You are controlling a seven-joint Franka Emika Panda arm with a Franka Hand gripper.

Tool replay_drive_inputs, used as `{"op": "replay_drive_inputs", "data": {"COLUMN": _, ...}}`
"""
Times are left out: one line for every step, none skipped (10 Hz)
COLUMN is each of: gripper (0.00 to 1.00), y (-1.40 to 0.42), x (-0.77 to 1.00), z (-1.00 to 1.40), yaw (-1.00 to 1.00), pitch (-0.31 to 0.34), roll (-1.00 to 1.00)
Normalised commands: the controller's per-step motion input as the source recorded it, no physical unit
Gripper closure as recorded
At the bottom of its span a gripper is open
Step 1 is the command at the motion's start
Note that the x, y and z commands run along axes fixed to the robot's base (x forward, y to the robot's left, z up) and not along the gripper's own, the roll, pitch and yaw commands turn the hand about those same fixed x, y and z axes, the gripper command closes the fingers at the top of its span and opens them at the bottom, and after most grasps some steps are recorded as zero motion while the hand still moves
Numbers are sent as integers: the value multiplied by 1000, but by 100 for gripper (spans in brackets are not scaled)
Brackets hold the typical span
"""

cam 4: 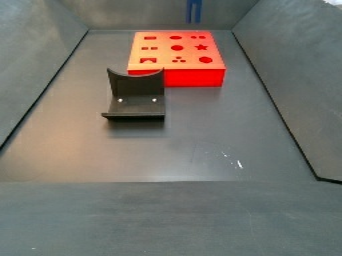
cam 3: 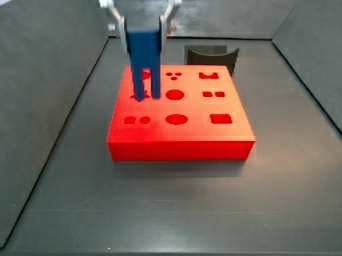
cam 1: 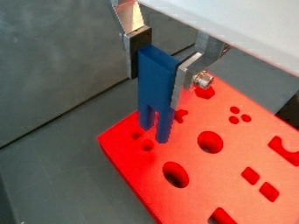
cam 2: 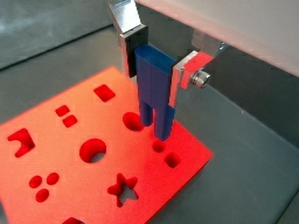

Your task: Insert the square-circle object.

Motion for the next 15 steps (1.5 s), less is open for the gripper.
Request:
{"op": "replay_drive_inputs", "data": {"gripper": 100, "y": 0, "x": -63, "z": -371, "yaw": -263, "pitch": -13, "roll": 63}}
{"op": "replay_drive_inputs", "data": {"gripper": 100, "y": -74, "x": -217, "z": -160, "yaw": 0, "pitch": 0, "roll": 153}}
{"op": "replay_drive_inputs", "data": {"gripper": 100, "y": -94, "x": -134, "z": -177, "yaw": 0, "pitch": 0, "roll": 136}}
{"op": "replay_drive_inputs", "data": {"gripper": 100, "y": -37, "x": -277, "z": -166, "yaw": 0, "pitch": -21, "roll": 43}}
{"op": "replay_drive_inputs", "data": {"gripper": 100, "y": 0, "x": -160, "z": -140, "yaw": 31, "pitch": -69, "roll": 0}}
{"op": "replay_drive_inputs", "data": {"gripper": 100, "y": 0, "x": 0, "z": -166, "yaw": 111, "pitch": -41, "roll": 27}}
{"op": "replay_drive_inputs", "data": {"gripper": 100, "y": -9, "x": 37, "z": -171, "yaw": 109, "pitch": -37, "roll": 30}}
{"op": "replay_drive_inputs", "data": {"gripper": 100, "y": -51, "x": 89, "z": -166, "yaw": 140, "pitch": -59, "roll": 6}}
{"op": "replay_drive_inputs", "data": {"gripper": 100, "y": -86, "x": 57, "z": -169, "yaw": 143, "pitch": -80, "roll": 1}}
{"op": "replay_drive_inputs", "data": {"gripper": 100, "y": -94, "x": 0, "z": -214, "yaw": 126, "pitch": -116, "roll": 0}}
{"op": "replay_drive_inputs", "data": {"gripper": 100, "y": -63, "x": 0, "z": -257, "yaw": 80, "pitch": -119, "roll": 13}}
{"op": "replay_drive_inputs", "data": {"gripper": 100, "y": 0, "x": -123, "z": -266, "yaw": 0, "pitch": -104, "roll": 44}}
{"op": "replay_drive_inputs", "data": {"gripper": 100, "y": 0, "x": -14, "z": -189, "yaw": 0, "pitch": -83, "roll": 26}}
{"op": "replay_drive_inputs", "data": {"gripper": 100, "y": 0, "x": 94, "z": -134, "yaw": 31, "pitch": -40, "roll": 27}}
{"op": "replay_drive_inputs", "data": {"gripper": 100, "y": 0, "x": 189, "z": -143, "yaw": 37, "pitch": -19, "roll": 36}}
